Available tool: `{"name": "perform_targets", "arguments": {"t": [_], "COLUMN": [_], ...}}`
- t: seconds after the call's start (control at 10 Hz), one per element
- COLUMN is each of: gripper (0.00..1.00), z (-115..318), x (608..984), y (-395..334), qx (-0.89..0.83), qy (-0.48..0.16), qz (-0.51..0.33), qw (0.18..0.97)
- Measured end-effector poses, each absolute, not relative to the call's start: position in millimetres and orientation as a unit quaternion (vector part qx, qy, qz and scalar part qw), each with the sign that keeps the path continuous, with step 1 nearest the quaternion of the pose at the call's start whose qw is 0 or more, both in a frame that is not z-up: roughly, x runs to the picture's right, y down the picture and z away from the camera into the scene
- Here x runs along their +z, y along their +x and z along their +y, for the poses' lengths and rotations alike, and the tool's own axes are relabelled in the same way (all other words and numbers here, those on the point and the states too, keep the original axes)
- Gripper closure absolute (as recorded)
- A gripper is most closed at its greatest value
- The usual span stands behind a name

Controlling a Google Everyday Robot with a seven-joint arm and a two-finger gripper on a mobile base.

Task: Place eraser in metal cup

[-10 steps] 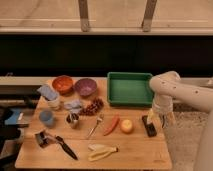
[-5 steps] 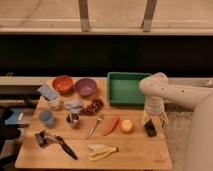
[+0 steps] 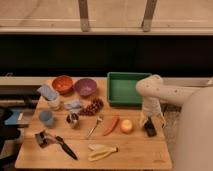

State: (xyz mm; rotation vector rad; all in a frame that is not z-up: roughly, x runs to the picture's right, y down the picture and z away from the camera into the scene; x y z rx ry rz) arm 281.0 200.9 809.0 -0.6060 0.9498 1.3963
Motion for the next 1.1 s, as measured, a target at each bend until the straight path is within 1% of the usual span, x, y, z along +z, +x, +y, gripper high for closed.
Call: {"name": "perform_targets", "arguments": {"t": [0.8,0.9,1.1], "gripper": [0.22,0.24,0.42], "z": [197,198,196], "x": [860,858,856], "y": [282,282,279], "qx": [0.578,0.578,0.576], "qy": [-0.309,-0.311,-0.312], "qz": [0.441,0.442,0.442], "qw": [0.613,0.612,0.613]}}
